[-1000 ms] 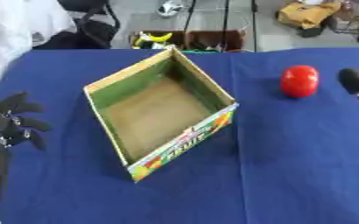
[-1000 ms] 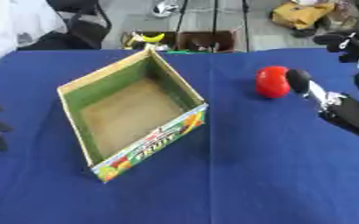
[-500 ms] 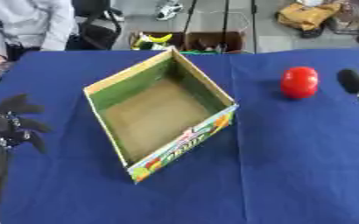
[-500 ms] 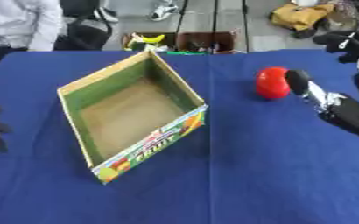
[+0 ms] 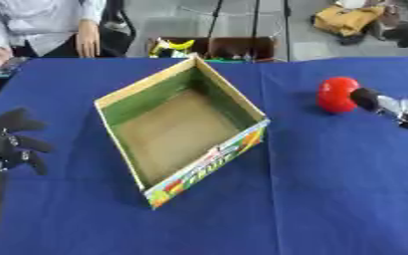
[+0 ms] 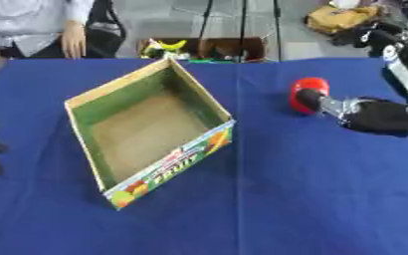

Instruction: Pick up objects on the table and place them in the box.

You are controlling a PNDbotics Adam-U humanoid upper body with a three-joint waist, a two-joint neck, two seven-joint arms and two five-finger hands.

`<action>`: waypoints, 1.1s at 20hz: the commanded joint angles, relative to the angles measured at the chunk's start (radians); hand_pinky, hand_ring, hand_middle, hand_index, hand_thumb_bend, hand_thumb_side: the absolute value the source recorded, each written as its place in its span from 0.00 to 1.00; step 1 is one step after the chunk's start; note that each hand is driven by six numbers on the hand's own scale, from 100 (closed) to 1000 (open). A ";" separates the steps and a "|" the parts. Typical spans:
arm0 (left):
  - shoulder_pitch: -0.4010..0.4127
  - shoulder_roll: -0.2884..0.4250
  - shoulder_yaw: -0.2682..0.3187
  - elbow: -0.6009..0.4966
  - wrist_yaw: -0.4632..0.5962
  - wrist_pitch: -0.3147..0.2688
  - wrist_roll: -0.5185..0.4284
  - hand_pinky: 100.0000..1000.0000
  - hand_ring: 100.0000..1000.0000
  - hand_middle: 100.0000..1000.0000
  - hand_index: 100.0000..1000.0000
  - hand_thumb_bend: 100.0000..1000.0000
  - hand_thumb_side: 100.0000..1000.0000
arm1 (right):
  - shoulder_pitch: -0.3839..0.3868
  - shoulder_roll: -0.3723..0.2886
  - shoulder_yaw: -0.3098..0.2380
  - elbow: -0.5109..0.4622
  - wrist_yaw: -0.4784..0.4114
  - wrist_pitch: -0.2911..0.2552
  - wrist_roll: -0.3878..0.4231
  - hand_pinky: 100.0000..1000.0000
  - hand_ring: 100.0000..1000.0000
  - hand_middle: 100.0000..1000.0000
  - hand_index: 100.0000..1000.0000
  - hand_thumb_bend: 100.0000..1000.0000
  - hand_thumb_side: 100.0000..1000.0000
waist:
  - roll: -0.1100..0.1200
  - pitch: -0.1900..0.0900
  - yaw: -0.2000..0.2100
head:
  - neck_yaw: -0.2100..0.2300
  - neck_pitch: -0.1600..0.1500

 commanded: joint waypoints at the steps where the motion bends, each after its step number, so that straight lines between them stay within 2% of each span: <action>1: -0.002 0.021 -0.005 -0.020 0.003 -0.001 -0.005 0.29 0.53 0.64 0.86 0.00 1.00 | -0.052 -0.062 0.011 0.051 0.028 -0.022 0.098 0.71 0.76 0.82 0.90 0.68 0.62 | -0.003 -0.026 0.003 | -0.006 -0.006; 6: 0.001 0.023 -0.008 -0.020 0.004 0.001 -0.009 0.29 0.53 0.64 0.86 0.00 1.00 | -0.151 -0.088 0.039 0.134 0.066 -0.045 0.253 0.69 0.75 0.82 0.87 0.68 0.50 | -0.004 -0.031 0.007 | -0.012 -0.004; 8: 0.002 0.024 -0.009 -0.020 0.004 0.002 -0.011 0.29 0.53 0.64 0.86 0.00 1.00 | -0.187 -0.097 0.055 0.170 0.080 -0.055 0.300 0.67 0.72 0.82 0.88 0.63 0.46 | -0.005 -0.032 0.008 | -0.014 -0.003; 9: 0.002 0.025 -0.010 -0.020 0.005 0.003 -0.012 0.29 0.53 0.64 0.86 0.00 1.00 | -0.205 -0.101 0.063 0.192 0.087 -0.058 0.322 0.66 0.71 0.82 0.88 0.55 0.44 | -0.006 -0.033 0.009 | -0.015 -0.003; 10: 0.002 0.026 -0.011 -0.020 0.005 0.003 -0.012 0.29 0.53 0.64 0.86 0.00 1.00 | -0.222 -0.103 0.069 0.215 0.095 -0.061 0.340 0.65 0.70 0.81 0.88 0.56 0.42 | -0.006 -0.034 0.010 | -0.017 -0.003; 14: 0.005 0.027 -0.012 -0.020 0.005 0.004 -0.015 0.29 0.53 0.64 0.86 0.00 1.00 | -0.288 -0.095 0.078 0.303 0.112 -0.069 0.381 0.63 0.68 0.81 0.89 0.43 0.39 | -0.008 -0.036 0.012 | -0.021 -0.003; 19: 0.007 0.029 -0.014 -0.020 0.006 0.006 -0.018 0.29 0.53 0.64 0.86 0.00 1.00 | -0.364 -0.071 0.091 0.407 0.131 -0.082 0.427 0.62 0.68 0.84 0.90 0.36 0.35 | -0.009 -0.037 0.014 | -0.027 -0.002; 22: 0.008 0.030 -0.015 -0.019 0.006 0.006 -0.019 0.29 0.53 0.64 0.86 0.00 1.00 | -0.406 -0.050 0.098 0.468 0.167 -0.089 0.447 0.63 0.72 0.85 0.90 0.32 0.34 | -0.010 -0.038 0.017 | -0.033 -0.004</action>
